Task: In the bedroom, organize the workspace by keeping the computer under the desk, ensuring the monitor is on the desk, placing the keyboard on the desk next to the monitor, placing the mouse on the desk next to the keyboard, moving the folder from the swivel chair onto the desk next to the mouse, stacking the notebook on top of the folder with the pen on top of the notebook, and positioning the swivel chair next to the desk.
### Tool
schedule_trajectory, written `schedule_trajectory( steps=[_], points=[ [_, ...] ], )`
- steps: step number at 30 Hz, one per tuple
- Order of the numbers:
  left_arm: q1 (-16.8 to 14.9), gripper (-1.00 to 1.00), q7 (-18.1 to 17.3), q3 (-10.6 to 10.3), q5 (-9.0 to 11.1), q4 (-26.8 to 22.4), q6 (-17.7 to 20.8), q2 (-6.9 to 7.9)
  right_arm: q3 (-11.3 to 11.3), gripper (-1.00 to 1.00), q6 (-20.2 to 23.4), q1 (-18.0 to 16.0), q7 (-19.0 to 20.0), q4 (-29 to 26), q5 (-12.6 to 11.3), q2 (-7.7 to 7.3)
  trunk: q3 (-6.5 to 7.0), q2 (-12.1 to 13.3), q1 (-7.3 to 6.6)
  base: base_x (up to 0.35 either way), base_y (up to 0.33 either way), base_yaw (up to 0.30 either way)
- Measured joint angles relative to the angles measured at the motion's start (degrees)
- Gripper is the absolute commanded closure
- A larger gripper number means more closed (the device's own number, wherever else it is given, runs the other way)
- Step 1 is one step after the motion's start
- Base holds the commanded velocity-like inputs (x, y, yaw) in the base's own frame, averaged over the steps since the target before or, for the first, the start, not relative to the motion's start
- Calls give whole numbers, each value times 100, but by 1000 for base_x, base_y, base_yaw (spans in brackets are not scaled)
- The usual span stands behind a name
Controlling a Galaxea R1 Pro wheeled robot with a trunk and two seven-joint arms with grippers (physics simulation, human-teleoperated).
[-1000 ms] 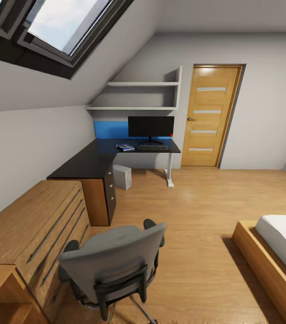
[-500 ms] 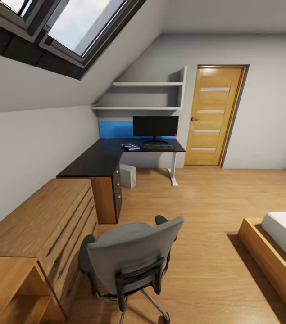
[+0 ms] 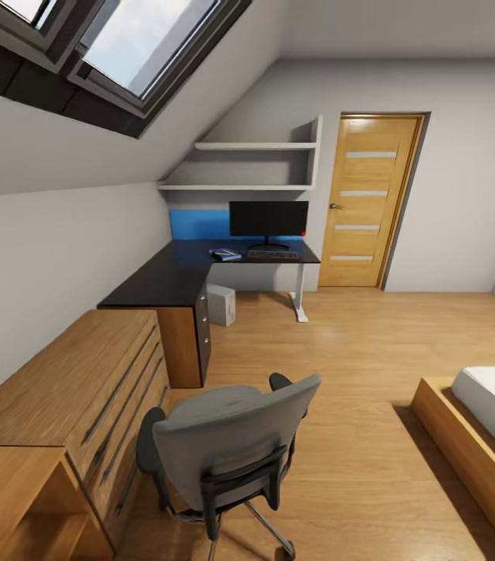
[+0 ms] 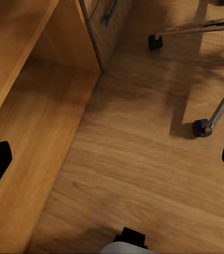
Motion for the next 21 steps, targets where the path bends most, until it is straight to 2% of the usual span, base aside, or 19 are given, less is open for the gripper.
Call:
schedule_trajectory(
  steps=[6,11,16,21],
  points=[
    [-1,-100,0,0,-1,1,0,0,1,-100,3,1,0,-2,0,-1,19,0,0,0,31,-172],
    [-1,-100,1,-6,-1,2,-1,0,1,-100,7,1,0,-3,0,2,38,0,0,0,185,-178],
    [0,-100,0,-13,0,1,-1,0,-3,-100,4,0,0,-3,-4,4,46,0,0,0,198,-73],
    [0,-100,0,-14,-7,0,-1,-4,1,-100,-37,0,-6,3,-4,-2,48,0,0,0,64,-22]
  ],
)
